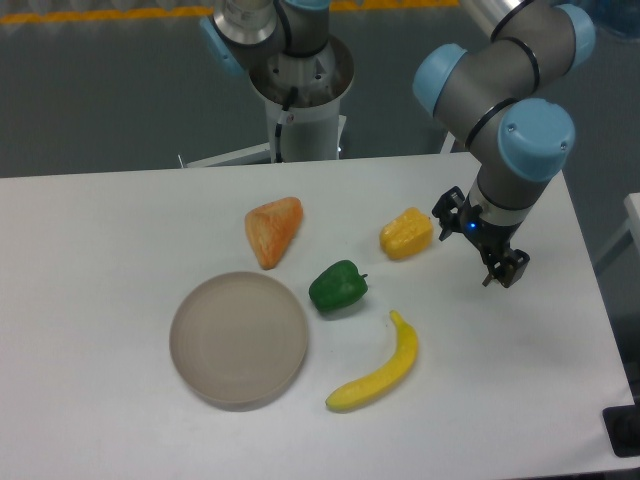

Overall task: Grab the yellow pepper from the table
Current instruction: 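Move the gripper over the yellow pepper and lower it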

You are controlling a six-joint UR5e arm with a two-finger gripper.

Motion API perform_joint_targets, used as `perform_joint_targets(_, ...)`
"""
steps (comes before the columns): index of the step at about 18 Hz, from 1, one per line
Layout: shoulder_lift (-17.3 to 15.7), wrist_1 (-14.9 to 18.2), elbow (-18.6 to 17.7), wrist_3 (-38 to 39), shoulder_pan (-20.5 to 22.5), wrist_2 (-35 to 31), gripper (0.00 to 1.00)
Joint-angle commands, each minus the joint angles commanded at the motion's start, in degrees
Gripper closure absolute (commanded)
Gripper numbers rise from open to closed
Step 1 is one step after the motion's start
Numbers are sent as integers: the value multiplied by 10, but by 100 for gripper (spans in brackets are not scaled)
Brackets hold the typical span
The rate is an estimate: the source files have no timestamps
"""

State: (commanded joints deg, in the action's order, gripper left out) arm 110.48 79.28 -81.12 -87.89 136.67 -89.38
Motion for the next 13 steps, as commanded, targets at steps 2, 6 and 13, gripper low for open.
perform_joint_targets(2,-3,-2,-5,0,0,-1,0)
perform_joint_targets(6,-7,2,-9,0,-4,-2,0)
perform_joint_targets(13,-112,-19,-170,-69,-8,-4,0)
